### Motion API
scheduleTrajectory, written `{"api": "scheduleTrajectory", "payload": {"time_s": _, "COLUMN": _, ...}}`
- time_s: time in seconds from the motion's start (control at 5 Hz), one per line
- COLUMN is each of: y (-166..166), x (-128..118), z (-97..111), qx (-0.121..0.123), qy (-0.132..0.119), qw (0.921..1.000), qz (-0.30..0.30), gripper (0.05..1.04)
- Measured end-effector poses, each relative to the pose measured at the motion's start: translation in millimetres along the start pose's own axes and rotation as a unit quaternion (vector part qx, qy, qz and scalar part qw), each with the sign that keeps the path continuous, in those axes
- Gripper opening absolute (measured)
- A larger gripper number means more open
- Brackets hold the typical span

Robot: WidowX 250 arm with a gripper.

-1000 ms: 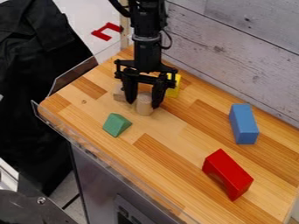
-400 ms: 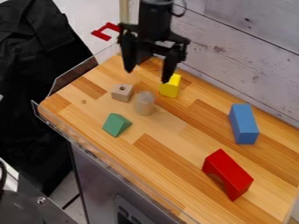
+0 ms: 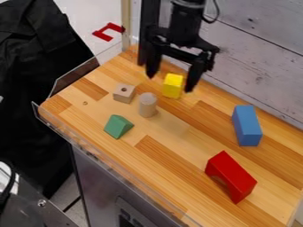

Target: Move the cylinder to the left side of the table

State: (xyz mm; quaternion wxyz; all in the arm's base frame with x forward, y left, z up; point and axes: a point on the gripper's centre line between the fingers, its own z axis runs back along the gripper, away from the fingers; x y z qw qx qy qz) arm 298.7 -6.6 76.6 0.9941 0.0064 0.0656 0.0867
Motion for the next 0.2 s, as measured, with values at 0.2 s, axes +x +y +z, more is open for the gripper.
{"api": "scheduleTrajectory", "payload": {"time_s": 0.2, "y": -12.2, "x": 1.8, "z": -18.6, "qx": -0.020, "qy": 0.018, "qw": 0.9996, "qz": -0.009, "gripper": 0.999}}
